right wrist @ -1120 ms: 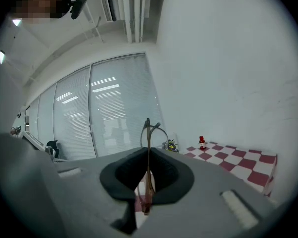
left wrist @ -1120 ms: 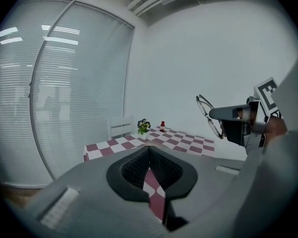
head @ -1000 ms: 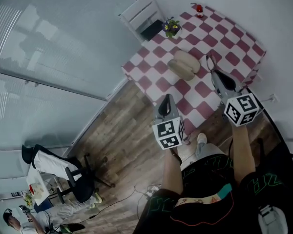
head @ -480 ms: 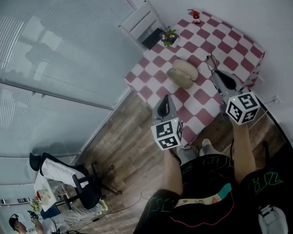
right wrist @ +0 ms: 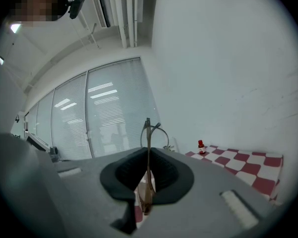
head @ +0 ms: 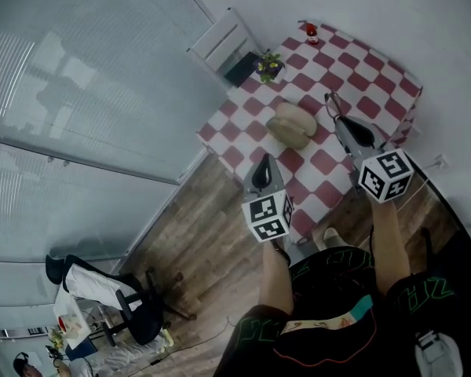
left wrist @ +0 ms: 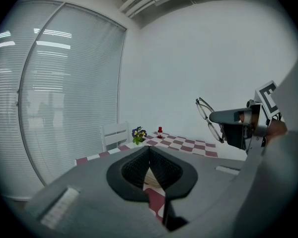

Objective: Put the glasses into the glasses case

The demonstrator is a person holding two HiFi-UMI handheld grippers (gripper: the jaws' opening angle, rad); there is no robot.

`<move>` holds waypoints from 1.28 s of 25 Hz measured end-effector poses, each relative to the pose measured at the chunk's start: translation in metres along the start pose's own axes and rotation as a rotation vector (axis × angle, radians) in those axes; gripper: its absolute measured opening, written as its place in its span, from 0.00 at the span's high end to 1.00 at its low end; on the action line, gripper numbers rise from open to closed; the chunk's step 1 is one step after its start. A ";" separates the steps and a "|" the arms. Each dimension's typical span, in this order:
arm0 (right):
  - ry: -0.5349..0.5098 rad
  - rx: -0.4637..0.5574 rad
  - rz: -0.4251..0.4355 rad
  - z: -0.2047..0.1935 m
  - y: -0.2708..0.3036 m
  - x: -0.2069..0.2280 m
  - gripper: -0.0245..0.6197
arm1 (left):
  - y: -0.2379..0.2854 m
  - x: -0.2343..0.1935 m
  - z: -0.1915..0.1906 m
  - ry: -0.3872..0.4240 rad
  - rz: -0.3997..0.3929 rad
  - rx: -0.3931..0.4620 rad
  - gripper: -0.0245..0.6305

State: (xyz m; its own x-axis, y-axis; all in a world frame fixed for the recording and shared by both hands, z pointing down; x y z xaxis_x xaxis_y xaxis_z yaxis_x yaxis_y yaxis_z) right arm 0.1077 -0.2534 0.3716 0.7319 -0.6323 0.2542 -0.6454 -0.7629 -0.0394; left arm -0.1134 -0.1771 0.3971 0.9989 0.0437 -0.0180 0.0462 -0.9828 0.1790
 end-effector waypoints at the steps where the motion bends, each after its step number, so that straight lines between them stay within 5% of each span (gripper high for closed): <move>1: -0.001 -0.005 -0.001 -0.001 0.002 0.000 0.93 | 0.002 -0.001 -0.002 -0.004 -0.001 -0.003 0.95; 32: 0.033 -0.201 -0.050 -0.088 0.094 0.009 0.93 | 0.076 -0.053 -0.070 -0.044 -0.061 -0.210 0.95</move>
State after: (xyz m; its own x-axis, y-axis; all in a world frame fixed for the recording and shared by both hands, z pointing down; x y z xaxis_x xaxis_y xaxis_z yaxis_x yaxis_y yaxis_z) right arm 0.0346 -0.3192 0.4558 0.7584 -0.5873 0.2827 -0.6419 -0.7484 0.1671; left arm -0.1625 -0.2417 0.4809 0.9930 0.0895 -0.0767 0.1120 -0.9192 0.3774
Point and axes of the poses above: the fingertips, and each gripper's own axes: y forward along the fingers, x to its right, z out of its top, the point moved 5 cm from there along -y, backward along the fingers, and after that the axes turned 7 degrees about x, right-handed, at the moved point
